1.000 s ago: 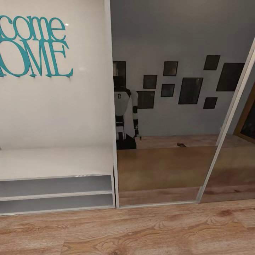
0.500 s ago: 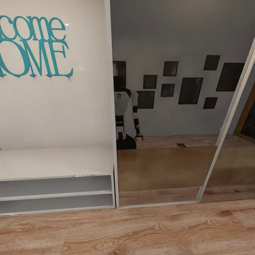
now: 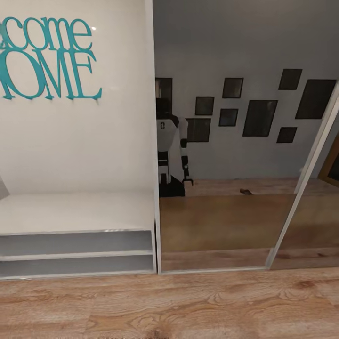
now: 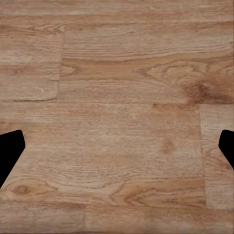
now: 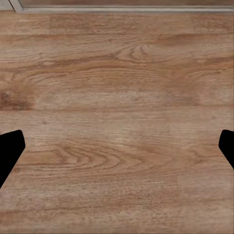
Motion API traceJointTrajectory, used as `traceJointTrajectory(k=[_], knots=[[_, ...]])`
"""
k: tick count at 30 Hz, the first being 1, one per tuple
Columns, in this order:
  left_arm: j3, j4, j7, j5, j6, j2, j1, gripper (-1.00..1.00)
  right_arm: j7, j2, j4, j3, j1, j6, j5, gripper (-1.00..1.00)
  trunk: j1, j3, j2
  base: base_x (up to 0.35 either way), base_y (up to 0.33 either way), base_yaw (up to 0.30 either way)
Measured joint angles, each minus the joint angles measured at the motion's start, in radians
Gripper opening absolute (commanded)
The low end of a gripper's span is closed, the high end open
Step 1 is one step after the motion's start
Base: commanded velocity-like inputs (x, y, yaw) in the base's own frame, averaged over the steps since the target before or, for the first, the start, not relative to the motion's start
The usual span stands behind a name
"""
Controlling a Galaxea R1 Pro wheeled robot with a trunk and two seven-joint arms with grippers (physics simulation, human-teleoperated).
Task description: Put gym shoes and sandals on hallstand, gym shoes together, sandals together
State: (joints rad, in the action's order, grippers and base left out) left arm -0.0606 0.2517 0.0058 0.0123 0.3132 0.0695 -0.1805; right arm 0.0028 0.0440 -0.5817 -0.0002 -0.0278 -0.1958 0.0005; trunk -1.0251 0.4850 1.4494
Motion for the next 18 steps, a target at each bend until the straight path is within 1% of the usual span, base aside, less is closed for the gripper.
traceJointTrajectory(k=[2, 3, 7, 18], knots=[[-0.015, -0.001, -0.001, 0.000, 0.001, -0.001, 0.000, 1.00, 0.000, 0.000, 0.002, 0.000, 0.000, 0.000, 0.000, 1.00, 0.000, 0.003, 0.000, 0.000, 0.000, 0.136], [-0.015, -0.001, -0.001, 0.000, 0.001, -0.001, 0.000, 1.00, 0.000, 0.000, 0.002, 0.000, 0.000, 0.000, 0.000, 1.00, 0.000, 0.004, 0.000, 0.000, 0.000, 0.139], [-0.036, -0.002, -0.006, -0.001, 0.002, -0.003, 0.000, 1.00, -0.003, -0.001, 0.004, -0.002, -0.001, 0.000, 0.000, 1.00, 0.000, 0.009, 0.000, 0.000, 0.000, 0.151], [-0.046, -0.002, -0.009, -0.001, 0.002, -0.004, 0.000, 1.00, -0.006, 0.001, 0.005, -0.005, -0.001, -0.001, -0.001, 1.00, 0.000, 0.024, 0.000, 0.000, 0.000, 0.166]])
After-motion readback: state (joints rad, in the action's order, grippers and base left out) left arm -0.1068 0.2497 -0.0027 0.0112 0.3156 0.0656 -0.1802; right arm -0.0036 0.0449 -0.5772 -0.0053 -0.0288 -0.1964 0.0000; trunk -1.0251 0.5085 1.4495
